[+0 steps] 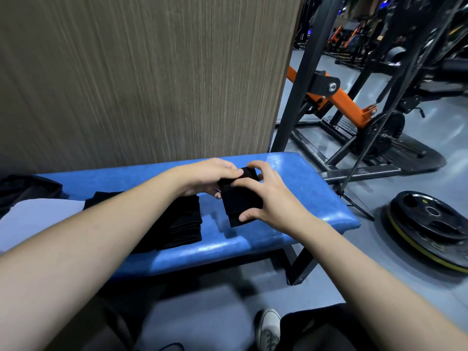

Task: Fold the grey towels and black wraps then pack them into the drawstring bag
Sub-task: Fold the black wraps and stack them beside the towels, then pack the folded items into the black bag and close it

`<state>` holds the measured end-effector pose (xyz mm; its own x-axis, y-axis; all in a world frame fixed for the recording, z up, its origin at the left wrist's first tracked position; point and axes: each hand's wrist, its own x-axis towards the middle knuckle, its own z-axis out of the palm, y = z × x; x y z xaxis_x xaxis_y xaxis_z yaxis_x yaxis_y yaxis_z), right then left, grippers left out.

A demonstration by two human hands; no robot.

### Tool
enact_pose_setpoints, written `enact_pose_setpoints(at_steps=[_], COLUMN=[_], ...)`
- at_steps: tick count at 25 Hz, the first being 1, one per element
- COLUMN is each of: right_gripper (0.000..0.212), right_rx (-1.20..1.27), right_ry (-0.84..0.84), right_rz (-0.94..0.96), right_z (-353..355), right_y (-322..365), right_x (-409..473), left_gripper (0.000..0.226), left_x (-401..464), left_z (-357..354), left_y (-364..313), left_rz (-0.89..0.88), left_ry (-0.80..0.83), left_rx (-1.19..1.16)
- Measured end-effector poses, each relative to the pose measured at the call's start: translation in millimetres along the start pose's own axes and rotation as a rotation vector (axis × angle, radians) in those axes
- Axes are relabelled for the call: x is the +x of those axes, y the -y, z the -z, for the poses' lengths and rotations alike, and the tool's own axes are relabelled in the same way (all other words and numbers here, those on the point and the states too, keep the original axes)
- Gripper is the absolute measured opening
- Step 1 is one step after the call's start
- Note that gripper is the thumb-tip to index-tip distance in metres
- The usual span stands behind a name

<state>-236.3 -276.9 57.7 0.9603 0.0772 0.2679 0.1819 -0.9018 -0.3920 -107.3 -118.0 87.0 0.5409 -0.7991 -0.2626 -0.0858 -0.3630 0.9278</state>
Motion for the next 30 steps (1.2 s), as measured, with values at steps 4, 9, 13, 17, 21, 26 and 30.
enact_pose_setpoints(at_steps=[4,9,13,17,21,26,30], right_gripper=[0.073,0.072,0.027,0.018,0.01,0.011,0.011], right_rx=[0.095,0.321,0.73,0.871,0.936,0.857,0.687], right_ry=[0.024,0.04,-0.095,-0.123,-0.123,-0.077,0.045], right_rz=[-0.12,-0.22,-0.281,-0.331,-0.355,-0.392,-0.425], right_z=[-1,-3,-6,-16,-31,-53,-74], right_y=[3,7,8,22,50,75,73], right_x=[-1,-3,-3,7,32,60,66], left_gripper=[0.036,0.052,0.054,0.053,0.037,0.026,0.019], left_x=[-8,-14,-31,-58,-86,-106,-99], left_z=[7,11,20,34,57,74,71], left_y=[6,18,18,19,31,46,74], left_rz=[-0.014,-0.05,-0.036,-0.072,-0.084,-0.051,-0.013], left_ry=[0.121,0.076,0.058,-0.074,-0.304,-0.513,-0.459], left_rx=[-0.146,-0.136,-0.149,-0.092,0.137,0.352,0.655])
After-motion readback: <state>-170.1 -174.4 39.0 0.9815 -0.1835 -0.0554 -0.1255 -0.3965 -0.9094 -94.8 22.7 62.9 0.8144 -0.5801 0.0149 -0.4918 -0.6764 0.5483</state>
